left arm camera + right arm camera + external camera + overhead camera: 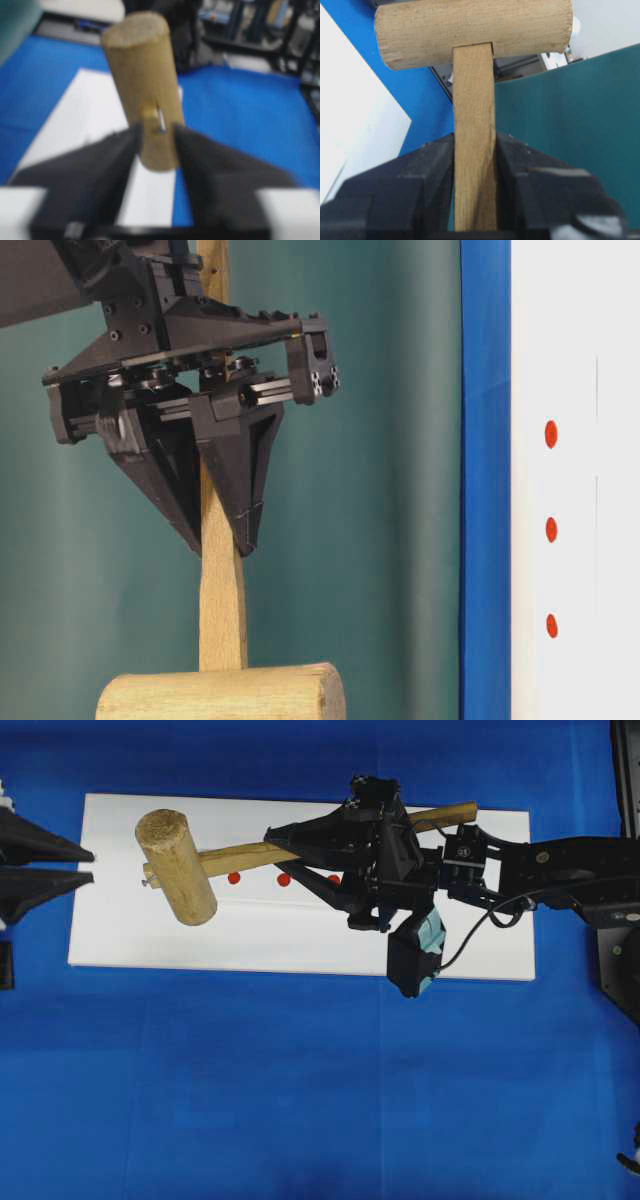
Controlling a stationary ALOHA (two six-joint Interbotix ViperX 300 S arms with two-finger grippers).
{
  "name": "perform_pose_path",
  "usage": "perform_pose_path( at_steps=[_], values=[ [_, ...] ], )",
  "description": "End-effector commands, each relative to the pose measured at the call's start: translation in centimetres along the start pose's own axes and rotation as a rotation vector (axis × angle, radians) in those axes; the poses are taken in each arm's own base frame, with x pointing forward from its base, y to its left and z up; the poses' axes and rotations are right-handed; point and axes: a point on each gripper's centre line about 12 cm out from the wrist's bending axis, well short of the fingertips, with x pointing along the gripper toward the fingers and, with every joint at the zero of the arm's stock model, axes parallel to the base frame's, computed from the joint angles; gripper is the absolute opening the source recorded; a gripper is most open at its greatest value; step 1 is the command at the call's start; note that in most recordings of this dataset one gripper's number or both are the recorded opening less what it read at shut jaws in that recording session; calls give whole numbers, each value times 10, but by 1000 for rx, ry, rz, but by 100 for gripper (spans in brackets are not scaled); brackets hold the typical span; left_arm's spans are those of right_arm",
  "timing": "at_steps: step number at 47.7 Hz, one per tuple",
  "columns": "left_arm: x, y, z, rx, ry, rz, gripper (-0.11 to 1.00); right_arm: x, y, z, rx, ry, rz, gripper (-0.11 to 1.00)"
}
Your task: Hit the mark with a hammer.
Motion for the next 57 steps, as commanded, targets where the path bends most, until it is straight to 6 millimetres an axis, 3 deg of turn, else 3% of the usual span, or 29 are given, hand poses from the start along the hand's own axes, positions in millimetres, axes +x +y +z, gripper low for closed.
perform_pose_path(
  at_steps=[1, 8, 12, 23, 57],
  values=[
    [1, 1, 5, -11, -17, 7, 39, -4, -18, 13, 9, -38, -59, 9],
    [2, 1, 5, -25, -23, 6, 82, -4, -18, 13, 11, -38, -58, 9],
    [3, 1, 7, -26, -38, 4, 93, -4, -19, 13, 11, -38, -60, 9],
    [16, 1, 8, -27, -69, 2, 93, -3, -20, 14, 10, -41, -64, 9],
    [107, 8, -9, -27, 29, 33, 93, -2, -23, 17, 13, -46, -69, 9]
  ],
)
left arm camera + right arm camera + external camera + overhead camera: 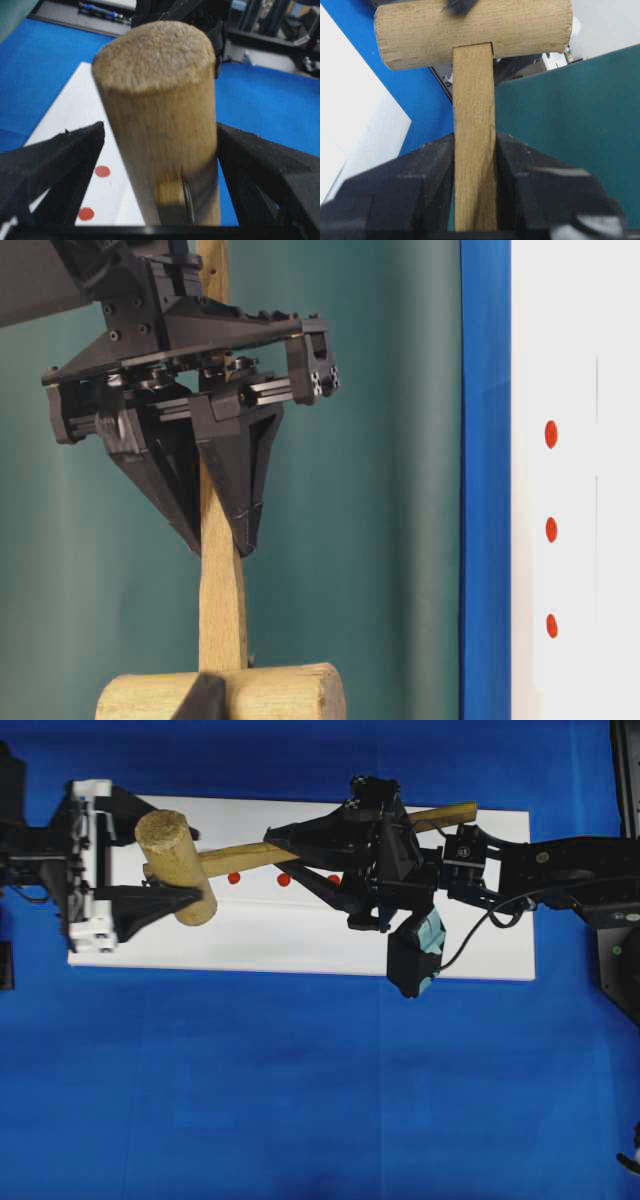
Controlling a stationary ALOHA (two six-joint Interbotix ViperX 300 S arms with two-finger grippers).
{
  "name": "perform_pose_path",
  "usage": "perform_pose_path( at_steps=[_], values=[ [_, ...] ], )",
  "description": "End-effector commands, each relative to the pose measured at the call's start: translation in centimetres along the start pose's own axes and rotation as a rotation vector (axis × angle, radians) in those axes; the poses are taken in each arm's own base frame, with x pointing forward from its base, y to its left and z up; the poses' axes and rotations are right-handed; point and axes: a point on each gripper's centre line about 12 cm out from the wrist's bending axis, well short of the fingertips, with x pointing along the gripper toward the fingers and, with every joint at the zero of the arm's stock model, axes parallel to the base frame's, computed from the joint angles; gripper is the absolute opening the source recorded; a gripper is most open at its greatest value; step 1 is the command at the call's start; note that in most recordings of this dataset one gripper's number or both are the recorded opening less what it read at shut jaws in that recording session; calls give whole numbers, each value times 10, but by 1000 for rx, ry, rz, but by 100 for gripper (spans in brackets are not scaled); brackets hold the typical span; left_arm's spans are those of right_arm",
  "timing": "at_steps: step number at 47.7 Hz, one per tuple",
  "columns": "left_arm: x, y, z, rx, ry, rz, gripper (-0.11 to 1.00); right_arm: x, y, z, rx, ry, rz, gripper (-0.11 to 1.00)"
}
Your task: Hit the mark with a hammer.
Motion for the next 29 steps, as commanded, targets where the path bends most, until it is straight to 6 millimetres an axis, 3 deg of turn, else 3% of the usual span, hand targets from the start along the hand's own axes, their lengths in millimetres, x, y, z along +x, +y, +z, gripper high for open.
perform_pose_path(
  at_steps=[1, 13, 17, 23, 29],
  values=[
    [10, -1, 12, -3, -32, -2, 93, -2, -23, 16, 10, -47, -69, 9],
    [12, -1, 11, -3, -14, 1, 89, -2, -25, 17, 11, -50, -74, 9],
    [11, -2, 10, -3, -9, -1, 75, -2, -25, 17, 12, -49, -75, 9],
    [10, -2, 8, 3, 1, -4, 44, -2, -25, 18, 11, -51, -76, 9],
    [9, -2, 7, 9, 1, -4, 44, -2, -25, 18, 12, -49, -73, 9]
  ],
)
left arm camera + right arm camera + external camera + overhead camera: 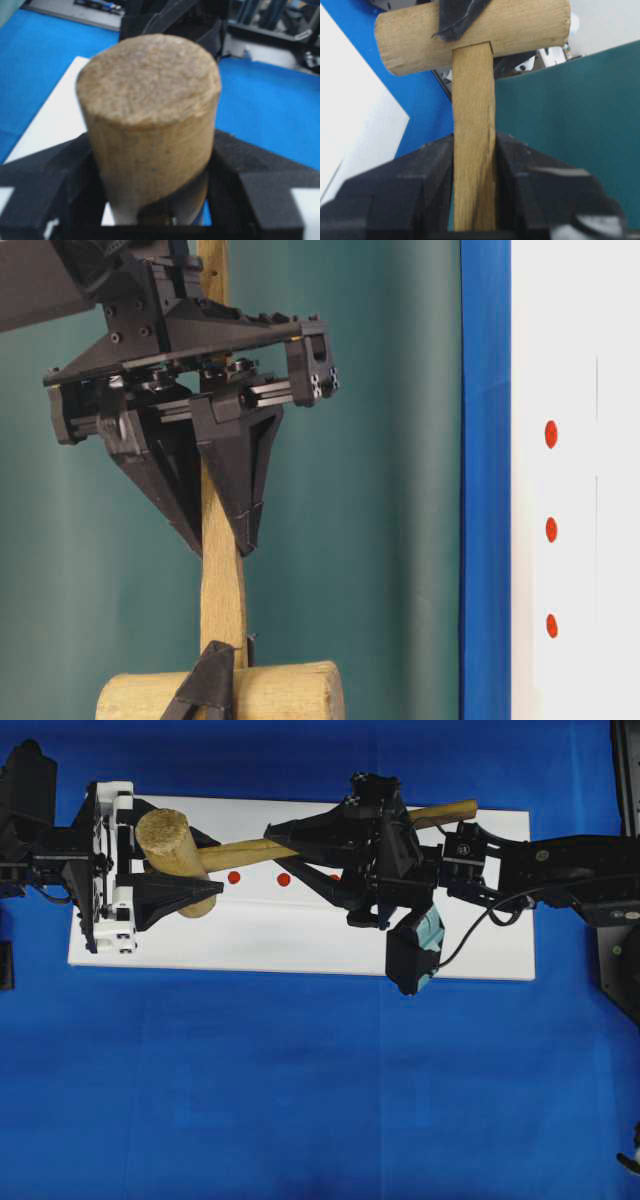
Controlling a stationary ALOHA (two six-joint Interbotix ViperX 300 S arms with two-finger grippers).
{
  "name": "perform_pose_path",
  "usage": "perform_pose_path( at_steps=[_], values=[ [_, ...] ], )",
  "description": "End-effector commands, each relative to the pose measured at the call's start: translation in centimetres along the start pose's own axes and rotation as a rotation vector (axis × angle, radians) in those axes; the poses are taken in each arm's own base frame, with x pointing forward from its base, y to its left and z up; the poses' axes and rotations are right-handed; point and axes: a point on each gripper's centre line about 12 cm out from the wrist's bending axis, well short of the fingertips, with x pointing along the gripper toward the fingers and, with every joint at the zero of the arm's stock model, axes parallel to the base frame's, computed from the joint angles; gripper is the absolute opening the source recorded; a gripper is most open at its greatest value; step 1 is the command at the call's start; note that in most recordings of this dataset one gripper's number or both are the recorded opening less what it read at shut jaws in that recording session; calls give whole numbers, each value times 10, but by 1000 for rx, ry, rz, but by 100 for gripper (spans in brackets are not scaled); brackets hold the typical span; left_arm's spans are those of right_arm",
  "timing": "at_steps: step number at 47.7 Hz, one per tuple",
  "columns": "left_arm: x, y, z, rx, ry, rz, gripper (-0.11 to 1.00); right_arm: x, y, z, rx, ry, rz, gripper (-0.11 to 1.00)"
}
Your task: Hit the mark with a hammer.
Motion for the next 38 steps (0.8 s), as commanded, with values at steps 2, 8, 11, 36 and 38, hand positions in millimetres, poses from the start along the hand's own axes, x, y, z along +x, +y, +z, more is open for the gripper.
perform_pose_path(
  at_steps=[2, 8, 11, 36, 38],
  values=[
    [-2, -1, 7, 15, -24, -5, 44, -2, -24, 19, 12, -53, -70, 9],
    [-3, -1, 7, 15, -26, -5, 44, -2, -24, 19, 12, -51, -68, 9],
    [-3, -1, 7, 15, -27, -5, 44, -2, -24, 19, 14, -49, -62, 9],
    [-10, -2, 10, 21, -44, -8, 44, -3, -17, 17, 44, -22, -2, 79],
    [-11, -2, 10, 23, -45, -9, 44, -4, -16, 18, 79, -17, 1, 89]
  ],
)
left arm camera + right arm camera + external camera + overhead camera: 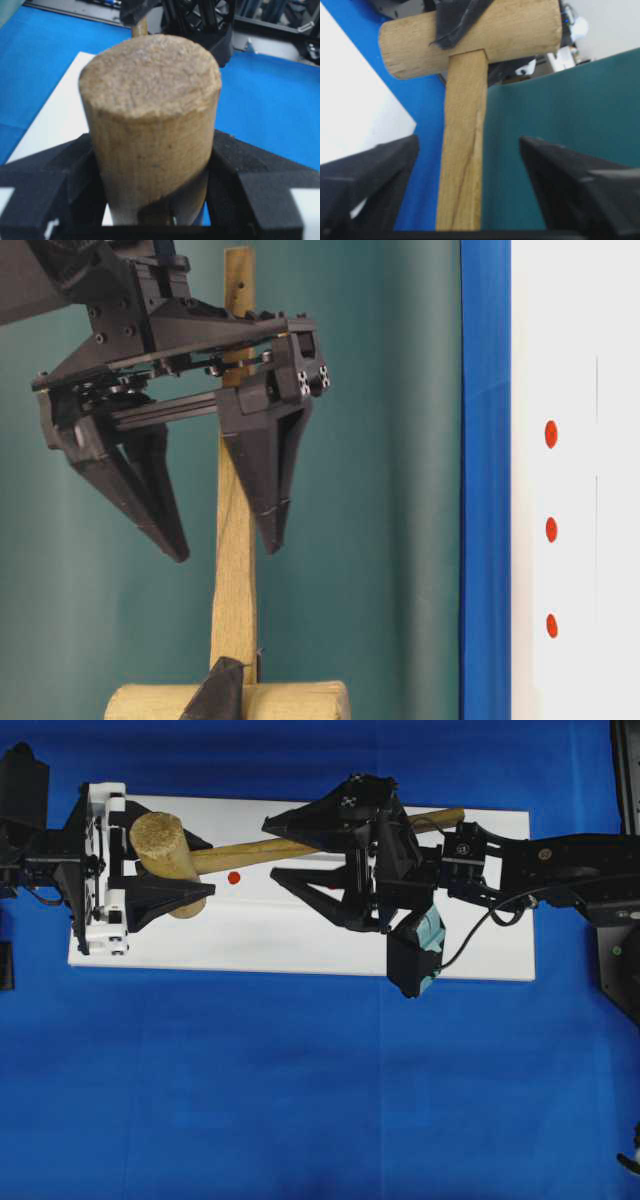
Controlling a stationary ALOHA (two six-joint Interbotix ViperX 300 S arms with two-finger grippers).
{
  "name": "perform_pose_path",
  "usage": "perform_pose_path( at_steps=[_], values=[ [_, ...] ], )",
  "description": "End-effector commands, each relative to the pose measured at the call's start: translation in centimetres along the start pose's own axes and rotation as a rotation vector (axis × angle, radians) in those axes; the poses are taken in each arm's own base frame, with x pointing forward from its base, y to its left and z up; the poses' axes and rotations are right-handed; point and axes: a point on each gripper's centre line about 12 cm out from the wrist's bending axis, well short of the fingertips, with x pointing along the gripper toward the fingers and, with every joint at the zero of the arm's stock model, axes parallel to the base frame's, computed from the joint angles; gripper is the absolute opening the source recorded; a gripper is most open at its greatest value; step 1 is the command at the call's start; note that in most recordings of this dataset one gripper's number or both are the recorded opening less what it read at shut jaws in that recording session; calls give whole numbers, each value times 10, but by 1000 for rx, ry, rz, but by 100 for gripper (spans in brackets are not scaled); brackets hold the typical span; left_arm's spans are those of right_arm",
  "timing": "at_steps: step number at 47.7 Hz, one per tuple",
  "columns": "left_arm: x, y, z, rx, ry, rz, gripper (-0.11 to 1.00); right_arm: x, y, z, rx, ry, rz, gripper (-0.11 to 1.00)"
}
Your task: Hit the mark with a hammer.
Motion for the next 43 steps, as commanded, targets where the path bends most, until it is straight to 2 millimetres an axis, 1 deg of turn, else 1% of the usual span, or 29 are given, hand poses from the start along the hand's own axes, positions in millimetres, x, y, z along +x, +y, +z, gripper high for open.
perform_pose_path(
  at_steps=[1, 3, 4, 8, 18, 27, 34, 43],
  values=[
    [-3, -1, 11, 6, -43, -6, 44, -5, -15, 14, 71, -22, -35, 93],
    [-4, -2, 12, 9, -47, -7, 44, -6, -17, 14, 134, -10, -31, 98],
    [-5, -1, 13, 8, -49, -5, 44, -7, -18, 14, 158, -4, -26, 98],
    [-7, -1, 13, 22, -53, -6, 44, -10, -19, 15, 250, 23, 2, 97],
    [-14, -1, 9, 88, -29, -3, 44, -17, -23, 18, 467, 79, 72, 97],
    [-21, -4, 6, 182, 12, -14, 44, -17, -19, 7, 648, 154, 134, 97],
    [-28, -8, 6, 226, 1, -29, 44, -18, -14, 5, 713, 179, 187, 97],
    [-34, -10, 7, 231, -9, -37, 44, -18, -14, 2, 748, 191, 189, 97]
  ],
)
